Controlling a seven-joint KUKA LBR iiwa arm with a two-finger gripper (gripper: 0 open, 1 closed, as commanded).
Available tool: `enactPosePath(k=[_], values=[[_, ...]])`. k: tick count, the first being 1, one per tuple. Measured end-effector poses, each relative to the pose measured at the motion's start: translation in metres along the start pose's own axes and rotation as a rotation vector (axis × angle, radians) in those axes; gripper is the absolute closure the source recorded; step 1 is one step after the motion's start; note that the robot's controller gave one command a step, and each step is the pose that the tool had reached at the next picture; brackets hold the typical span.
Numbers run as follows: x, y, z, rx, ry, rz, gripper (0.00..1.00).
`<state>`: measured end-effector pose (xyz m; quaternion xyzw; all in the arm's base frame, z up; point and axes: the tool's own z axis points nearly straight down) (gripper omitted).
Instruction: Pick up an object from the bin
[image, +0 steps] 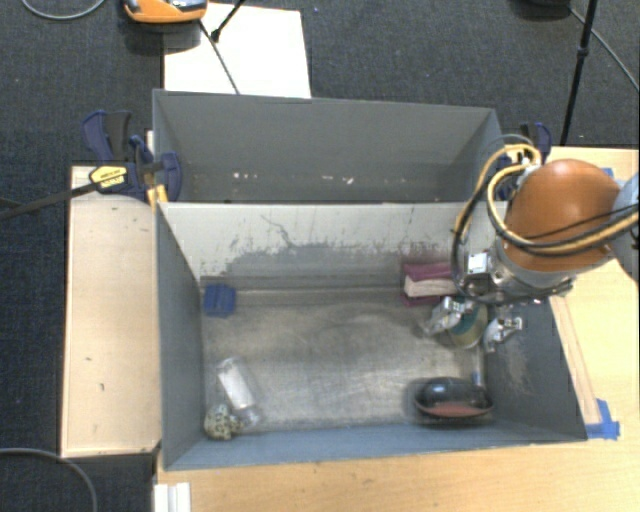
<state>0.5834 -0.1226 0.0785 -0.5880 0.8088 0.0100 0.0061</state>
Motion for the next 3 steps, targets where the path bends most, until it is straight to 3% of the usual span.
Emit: enactPosePath(k=[1,2,3], values=[[-0.004,0.000,0.000,0.002,-0.006,-0.216,0.00],[0.011,0.038,-0.030,0.001,0.004,-0.802,0.00],[-0.038,0.017,0.007,-0.015,0.025,-1.233,0.00]])
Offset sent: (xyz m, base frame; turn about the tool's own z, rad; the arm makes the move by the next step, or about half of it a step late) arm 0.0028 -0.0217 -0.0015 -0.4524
